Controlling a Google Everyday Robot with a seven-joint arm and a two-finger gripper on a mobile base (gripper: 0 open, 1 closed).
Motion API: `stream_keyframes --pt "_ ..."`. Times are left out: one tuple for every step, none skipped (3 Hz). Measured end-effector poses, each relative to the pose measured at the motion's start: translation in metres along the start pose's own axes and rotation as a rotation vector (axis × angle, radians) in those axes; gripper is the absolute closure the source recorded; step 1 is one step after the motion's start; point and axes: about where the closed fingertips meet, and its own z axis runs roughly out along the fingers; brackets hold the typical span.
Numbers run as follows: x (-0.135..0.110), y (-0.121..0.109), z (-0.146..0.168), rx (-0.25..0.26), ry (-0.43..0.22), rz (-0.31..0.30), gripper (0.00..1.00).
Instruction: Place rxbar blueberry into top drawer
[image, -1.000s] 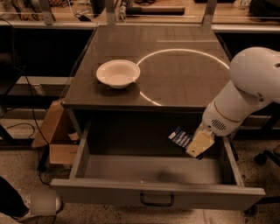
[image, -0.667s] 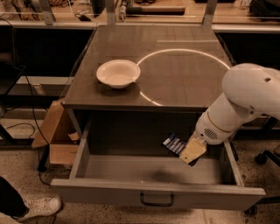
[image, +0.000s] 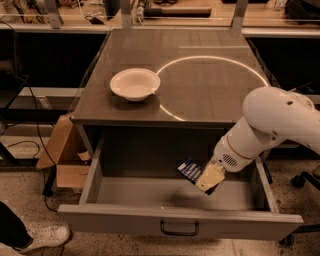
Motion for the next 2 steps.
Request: stream_keyframes --pt "0.0 -0.005 0.02 -0.008 -0.006 0.005 1.0" --pt "0.002 -0.014 0.04 -0.007 -0.009 0.012 1.0"
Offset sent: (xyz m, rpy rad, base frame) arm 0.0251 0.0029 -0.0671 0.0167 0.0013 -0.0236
